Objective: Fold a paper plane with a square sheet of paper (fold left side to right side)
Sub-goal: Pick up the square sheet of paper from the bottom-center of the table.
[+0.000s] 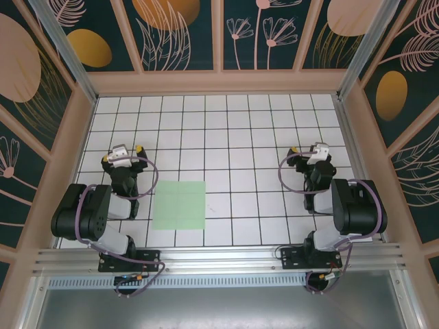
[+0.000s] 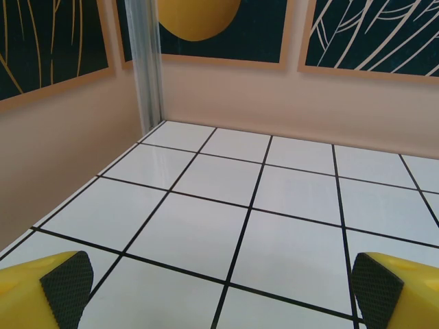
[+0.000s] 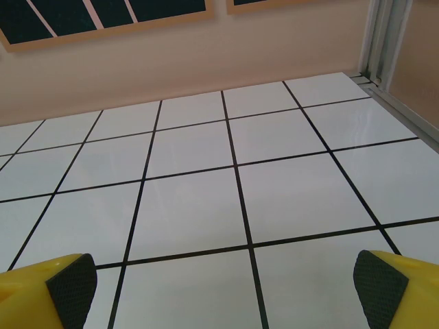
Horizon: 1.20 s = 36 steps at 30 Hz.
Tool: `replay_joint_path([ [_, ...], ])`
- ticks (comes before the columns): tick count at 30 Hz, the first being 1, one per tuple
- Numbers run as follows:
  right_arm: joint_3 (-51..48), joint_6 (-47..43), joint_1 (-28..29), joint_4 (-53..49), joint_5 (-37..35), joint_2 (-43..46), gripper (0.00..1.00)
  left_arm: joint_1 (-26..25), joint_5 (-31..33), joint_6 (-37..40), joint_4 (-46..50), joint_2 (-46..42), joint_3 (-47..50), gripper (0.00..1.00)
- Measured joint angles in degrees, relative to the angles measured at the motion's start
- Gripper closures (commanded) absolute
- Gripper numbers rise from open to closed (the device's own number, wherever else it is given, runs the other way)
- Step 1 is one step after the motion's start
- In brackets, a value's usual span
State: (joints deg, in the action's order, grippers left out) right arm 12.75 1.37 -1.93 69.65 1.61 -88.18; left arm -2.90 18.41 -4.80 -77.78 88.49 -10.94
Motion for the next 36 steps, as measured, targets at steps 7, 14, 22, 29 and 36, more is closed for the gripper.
replay_joint_path([
  [7, 0.00, 0.00, 0.00, 0.00, 0.00, 0.00, 0.01, 0.00, -0.02, 0.00, 0.00, 0.00, 0.00, 0.01],
  [14, 0.00, 0.00, -0.02, 0.00, 0.02, 0.00, 0.01, 0.00, -0.02, 0.00, 0.00, 0.00, 0.00, 0.01],
  [22, 1.62, 0.07, -0.70, -4.28, 0.44, 0.94, 0.01, 0.00, 0.15, -0.02, 1.07, -4.83, 1.62, 0.01],
  [29, 12.37, 3.98, -0.15, -25.53, 1.42, 14.25, 0.01, 0.02, -1.66, -6.88, 28.15, -28.24, -8.00, 0.01],
  [36, 20.92, 11.45, 10.84, -44.41, -0.81, 21.59, 0.01, 0.00, -18.05, -23.39, 56.33, -31.82, -22.67, 0.02],
])
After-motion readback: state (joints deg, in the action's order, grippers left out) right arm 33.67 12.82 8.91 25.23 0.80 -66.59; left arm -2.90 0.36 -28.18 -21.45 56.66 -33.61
